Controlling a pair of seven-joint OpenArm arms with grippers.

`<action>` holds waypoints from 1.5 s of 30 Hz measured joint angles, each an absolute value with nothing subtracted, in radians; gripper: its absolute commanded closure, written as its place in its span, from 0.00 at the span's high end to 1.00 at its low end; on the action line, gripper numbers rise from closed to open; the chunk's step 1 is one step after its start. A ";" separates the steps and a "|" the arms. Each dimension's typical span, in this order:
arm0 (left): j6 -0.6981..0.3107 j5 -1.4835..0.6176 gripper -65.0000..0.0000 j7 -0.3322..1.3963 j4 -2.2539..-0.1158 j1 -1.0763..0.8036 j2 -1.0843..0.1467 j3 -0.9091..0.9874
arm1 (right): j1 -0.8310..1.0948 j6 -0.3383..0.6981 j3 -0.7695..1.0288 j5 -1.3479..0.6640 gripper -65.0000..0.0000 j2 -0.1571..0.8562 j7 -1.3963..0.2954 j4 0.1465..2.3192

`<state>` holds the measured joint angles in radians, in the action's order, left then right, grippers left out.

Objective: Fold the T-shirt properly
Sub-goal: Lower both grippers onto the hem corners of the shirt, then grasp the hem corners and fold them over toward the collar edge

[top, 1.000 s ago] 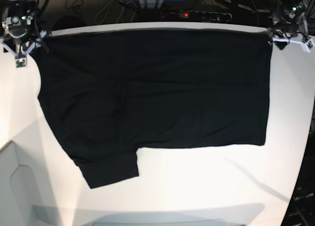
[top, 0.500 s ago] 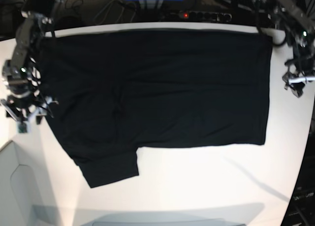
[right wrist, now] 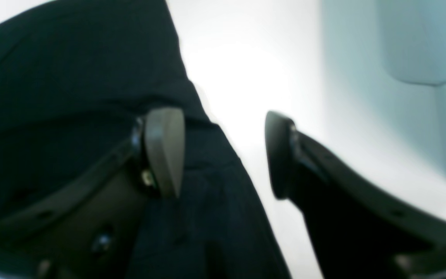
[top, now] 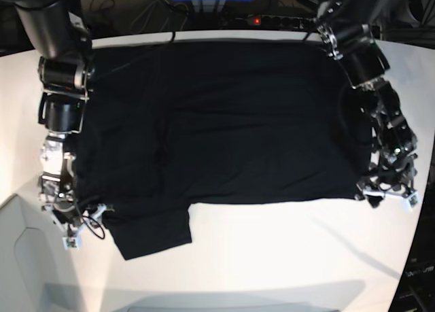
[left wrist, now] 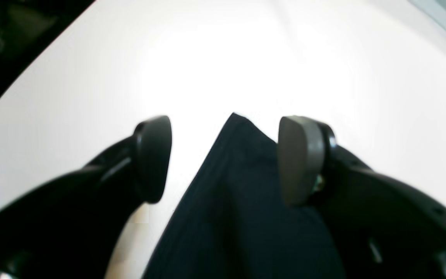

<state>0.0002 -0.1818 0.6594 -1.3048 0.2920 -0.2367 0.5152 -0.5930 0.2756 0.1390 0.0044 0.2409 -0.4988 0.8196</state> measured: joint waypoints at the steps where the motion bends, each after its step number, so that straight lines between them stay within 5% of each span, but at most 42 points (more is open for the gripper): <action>1: 0.001 -0.187 0.64 0.629 -1.252 0.304 -0.248 0.480 | -0.601 0.255 0.134 -0.003 0.55 0.248 -0.454 0.767; 13: 0.007 -0.183 0.64 0.392 -0.815 0.413 -0.283 0.379 | -0.574 0.197 0.135 -0.009 0.56 0.271 -0.240 0.585; 25: 0.007 -0.176 0.63 0.263 -0.631 0.477 -0.305 0.305 | -0.542 0.194 0.137 -0.023 0.55 0.265 -0.201 0.595; 29: 0.008 -0.195 0.46 0.241 -0.628 0.477 -0.303 0.220 | -0.542 0.194 0.137 -0.023 0.48 0.263 -0.201 0.595; 35: -0.007 -0.200 0.00 0.204 -0.588 0.487 -0.300 0.212 | -0.542 0.196 0.137 -0.024 0.32 0.255 -0.200 0.596; 42: -0.007 -0.201 0.00 0.202 -0.587 0.488 -0.299 0.214 | -0.543 0.205 0.134 -0.024 0.02 0.252 -0.201 0.596; 45: -0.007 -0.201 0.00 0.208 -0.592 0.487 -0.300 0.214 | -0.542 0.205 0.134 -0.024 0.00 0.252 -0.202 0.599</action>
